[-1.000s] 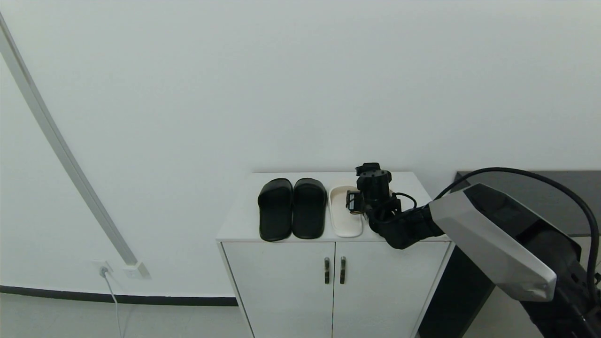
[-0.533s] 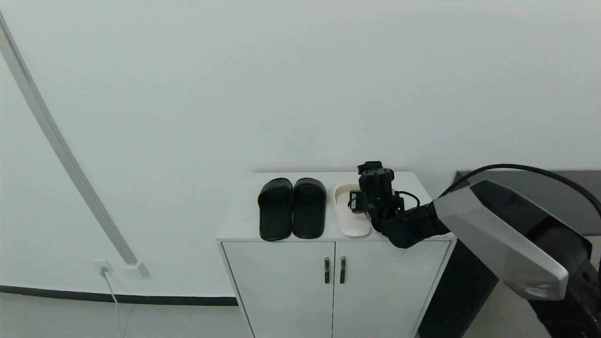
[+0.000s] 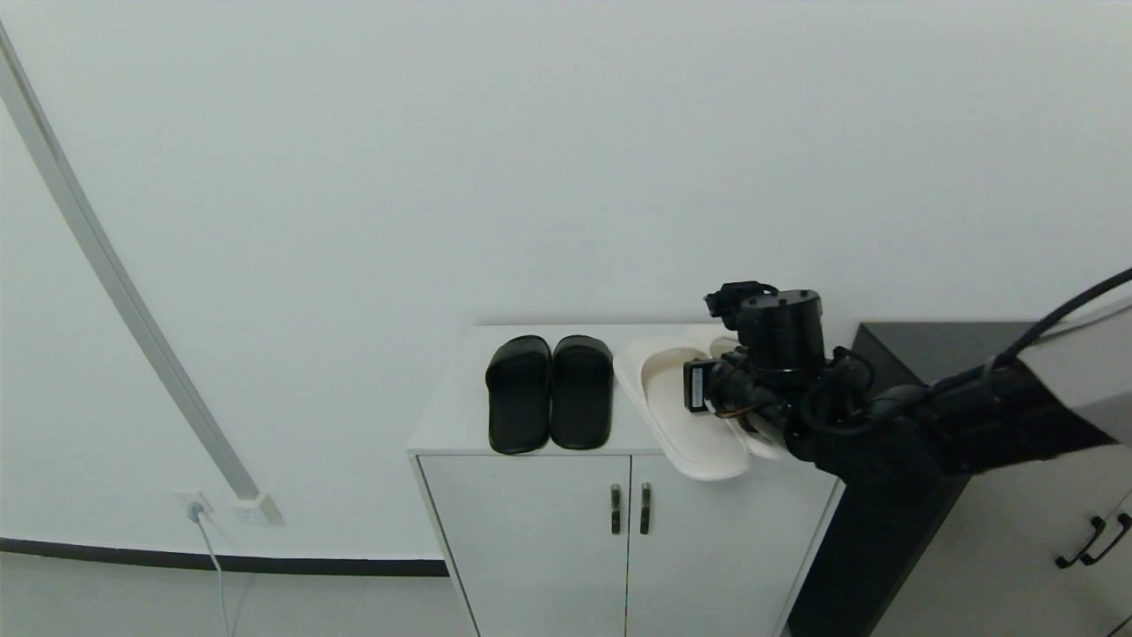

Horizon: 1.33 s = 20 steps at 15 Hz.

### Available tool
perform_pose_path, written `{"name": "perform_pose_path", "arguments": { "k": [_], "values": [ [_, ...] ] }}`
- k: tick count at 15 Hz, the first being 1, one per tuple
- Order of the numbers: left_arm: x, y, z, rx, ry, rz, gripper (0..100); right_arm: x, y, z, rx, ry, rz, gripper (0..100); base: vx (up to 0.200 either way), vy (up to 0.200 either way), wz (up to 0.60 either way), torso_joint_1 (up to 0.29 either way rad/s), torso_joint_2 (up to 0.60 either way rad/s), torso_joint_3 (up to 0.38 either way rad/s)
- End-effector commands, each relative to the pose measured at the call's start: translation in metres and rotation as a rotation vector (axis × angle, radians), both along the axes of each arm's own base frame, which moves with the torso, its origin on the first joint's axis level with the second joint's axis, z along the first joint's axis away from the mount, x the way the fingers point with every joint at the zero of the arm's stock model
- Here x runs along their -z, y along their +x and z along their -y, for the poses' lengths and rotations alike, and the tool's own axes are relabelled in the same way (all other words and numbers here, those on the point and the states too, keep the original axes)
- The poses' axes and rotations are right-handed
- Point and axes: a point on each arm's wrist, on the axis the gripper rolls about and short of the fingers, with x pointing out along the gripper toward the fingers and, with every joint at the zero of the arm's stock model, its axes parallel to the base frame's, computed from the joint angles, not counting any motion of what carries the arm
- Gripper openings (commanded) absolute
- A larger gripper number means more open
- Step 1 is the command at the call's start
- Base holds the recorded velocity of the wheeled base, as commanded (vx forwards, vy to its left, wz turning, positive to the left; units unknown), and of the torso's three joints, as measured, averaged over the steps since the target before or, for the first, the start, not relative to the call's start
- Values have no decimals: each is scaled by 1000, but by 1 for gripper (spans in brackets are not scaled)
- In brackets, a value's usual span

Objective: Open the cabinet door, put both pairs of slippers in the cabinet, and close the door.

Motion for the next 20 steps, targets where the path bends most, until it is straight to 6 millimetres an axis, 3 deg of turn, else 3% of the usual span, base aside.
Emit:
{"name": "perform_pose_path", "arguments": {
  "k": [1, 5, 8, 15, 20],
  "values": [
    [0, 0, 0, 0, 0, 0, 0, -38, -74, 17, -173, 65, 51, 0, 0, 0, 0, 0, 0, 0],
    [0, 0, 0, 0, 1, 0, 0, -32, -138, 37, -428, 65, 14, 0, 0, 0, 0, 0, 0, 0],
    [0, 0, 0, 0, 1, -2, 0, -24, -162, 51, -559, 76, -26, 0, 0, 0, 0, 0, 0, 0],
    [0, 0, 0, 2, 1, 0, 0, -14, -171, 55, -600, 62, -63, 0, 0, 0, 0, 0, 0, 0],
    [0, 0, 0, 2, 1, 0, 0, -8, -172, 56, -602, 52, -81, 0, -200, 0, 0, 8, 3, 4]
  ]
}}
